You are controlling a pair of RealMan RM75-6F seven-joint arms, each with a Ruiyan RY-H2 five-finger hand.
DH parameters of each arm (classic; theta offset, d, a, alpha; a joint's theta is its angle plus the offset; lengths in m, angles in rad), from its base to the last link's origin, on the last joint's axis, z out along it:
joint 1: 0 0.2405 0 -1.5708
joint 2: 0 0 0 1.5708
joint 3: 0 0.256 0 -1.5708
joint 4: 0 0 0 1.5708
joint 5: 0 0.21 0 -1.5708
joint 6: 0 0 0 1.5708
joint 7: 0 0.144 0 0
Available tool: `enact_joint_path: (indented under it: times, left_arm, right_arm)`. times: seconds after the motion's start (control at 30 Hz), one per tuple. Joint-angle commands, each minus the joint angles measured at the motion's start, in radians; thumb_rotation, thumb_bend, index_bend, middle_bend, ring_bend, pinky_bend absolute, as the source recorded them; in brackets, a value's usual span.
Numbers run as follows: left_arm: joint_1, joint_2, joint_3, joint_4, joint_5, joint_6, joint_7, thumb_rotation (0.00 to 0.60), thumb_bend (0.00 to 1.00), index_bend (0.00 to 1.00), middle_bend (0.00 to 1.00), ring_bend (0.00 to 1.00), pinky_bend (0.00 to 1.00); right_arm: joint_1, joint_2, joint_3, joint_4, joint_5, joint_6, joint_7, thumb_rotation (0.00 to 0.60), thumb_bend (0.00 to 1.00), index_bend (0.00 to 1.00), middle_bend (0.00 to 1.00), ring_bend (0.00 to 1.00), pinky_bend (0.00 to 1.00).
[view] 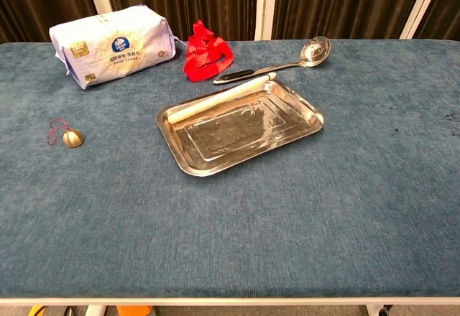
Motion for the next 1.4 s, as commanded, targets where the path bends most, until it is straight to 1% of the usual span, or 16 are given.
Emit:
enact_joint_path:
  times: [0.03, 0.3, 0.43, 0.57, 0.67, 0.83, 1.0, 1.13, 1.27, 1.4]
  left_arm:
    - [-0.006, -0.002, -0.003, 0.003, 0.004, -0.007, 0.001, 0.6, 0.15, 0.03, 0.02, 0.0, 0.06]
    - [-0.012, 0.018, -0.012, -0.045, 0.003, -0.012, 0.027, 0.6, 0.15, 0.03, 0.02, 0.0, 0.06]
    - [-0.029, 0.026, -0.016, -0.072, 0.01, -0.033, 0.048, 0.6, 0.15, 0.04, 0.02, 0.0, 0.06]
    - [-0.054, 0.004, -0.022, -0.073, 0.014, -0.064, 0.045, 0.6, 0.15, 0.04, 0.02, 0.0, 0.06]
    - [-0.082, -0.023, -0.032, -0.069, 0.008, -0.103, 0.016, 0.6, 0.15, 0.06, 0.02, 0.0, 0.06]
    - [-0.157, -0.074, -0.058, -0.022, -0.014, -0.215, -0.063, 0.6, 0.15, 0.06, 0.03, 0.0, 0.06]
    - [-0.223, -0.129, -0.068, 0.037, -0.033, -0.311, -0.064, 0.6, 0.15, 0.09, 0.03, 0.0, 0.06]
    - [-0.255, -0.173, -0.076, 0.071, -0.063, -0.36, -0.056, 0.6, 0.15, 0.13, 0.04, 0.0, 0.06]
    - [-0.278, -0.206, -0.082, 0.096, -0.079, -0.384, -0.047, 0.6, 0.16, 0.17, 0.05, 0.0, 0.06]
    - [-0.299, -0.229, -0.088, 0.129, -0.1, -0.416, -0.051, 0.6, 0.16, 0.24, 0.07, 0.0, 0.06]
  right_arm:
    - [0.0, -0.003, 0.001, 0.002, -0.002, 0.001, 0.002, 0.6, 0.25, 0.0, 0.0, 0.0, 0.0]
    - [0.002, -0.003, 0.006, 0.016, -0.007, 0.004, 0.025, 0.6, 0.25, 0.0, 0.0, 0.0, 0.0]
    - [0.0, 0.001, 0.009, 0.015, -0.01, 0.011, 0.036, 0.6, 0.25, 0.0, 0.0, 0.0, 0.0]
    - [-0.003, 0.01, 0.01, 0.015, -0.013, 0.017, 0.039, 0.6, 0.25, 0.0, 0.0, 0.0, 0.0]
    - [-0.003, 0.02, 0.013, 0.012, -0.005, 0.012, 0.039, 0.6, 0.25, 0.0, 0.0, 0.0, 0.0]
    - [-0.003, 0.028, 0.017, 0.008, -0.003, 0.012, 0.047, 0.6, 0.25, 0.0, 0.0, 0.0, 0.0]
    - [0.003, 0.033, 0.019, 0.002, -0.004, 0.006, 0.04, 0.6, 0.25, 0.0, 0.0, 0.0, 0.0]
    - [0.007, 0.035, 0.019, -0.005, -0.005, 0.001, 0.036, 0.6, 0.25, 0.0, 0.0, 0.0, 0.0]
    - [0.008, 0.037, 0.019, -0.005, -0.001, -0.004, 0.036, 0.6, 0.25, 0.0, 0.0, 0.0, 0.0]
    - [0.009, 0.041, 0.02, -0.004, 0.003, -0.008, 0.041, 0.6, 0.25, 0.0, 0.0, 0.0, 0.0]
